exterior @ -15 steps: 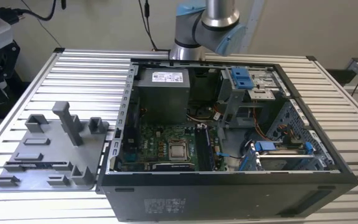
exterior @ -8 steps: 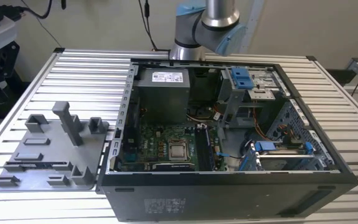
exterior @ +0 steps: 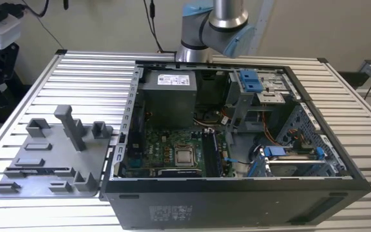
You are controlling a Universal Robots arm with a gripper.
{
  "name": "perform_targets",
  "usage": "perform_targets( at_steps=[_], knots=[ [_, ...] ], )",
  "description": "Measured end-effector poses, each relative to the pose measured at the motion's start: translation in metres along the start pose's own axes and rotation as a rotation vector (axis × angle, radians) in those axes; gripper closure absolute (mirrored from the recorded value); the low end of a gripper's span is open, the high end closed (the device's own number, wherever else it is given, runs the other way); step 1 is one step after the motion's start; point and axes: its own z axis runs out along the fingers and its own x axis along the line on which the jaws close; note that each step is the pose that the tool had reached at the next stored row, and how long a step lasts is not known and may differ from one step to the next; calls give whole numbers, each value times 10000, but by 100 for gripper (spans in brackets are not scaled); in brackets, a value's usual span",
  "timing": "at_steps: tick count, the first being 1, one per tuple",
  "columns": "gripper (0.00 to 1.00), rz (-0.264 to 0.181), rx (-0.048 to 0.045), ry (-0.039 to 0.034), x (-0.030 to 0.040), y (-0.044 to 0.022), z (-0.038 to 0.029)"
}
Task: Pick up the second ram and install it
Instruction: 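Pick up the second ram and move it above second insertion slot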
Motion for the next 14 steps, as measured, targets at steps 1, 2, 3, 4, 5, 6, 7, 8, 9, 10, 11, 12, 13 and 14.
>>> perform_targets(
  at_steps=[1, 2, 3, 4, 5, 6, 7, 8, 9, 10, 11, 12, 13, 14],
  knots=[
    [89, -134, 0, 6, 0, 0, 0],
    [89, -267, 0, 11, 0, 1, 0],
    [89, -391, 1, 17, 0, 1, 0],
    [89, -521, 2, 23, -1, 1, 0],
    [89, -660, 3, 28, -1, 1, -1],
    [89, -794, 4, 34, -1, 1, 0],
    [89, -927, 5, 38, -1, 1, 0],
    [89, -1056, 6, 43, -1, 1, 0],
    [89, -1173, 7, 46, -1, 1, 0],
    [89, -1289, 8, 50, -1, 1, 0],
    [89, -1409, 9, 51, -1, 2, 0],
    [89, -1549, 8, 56, -1, 2, 0],
    [89, -1715, 3, 58, -2, 2, 0],
    [89, -1881, -2, 62, -2, 2, 0]
  ],
)
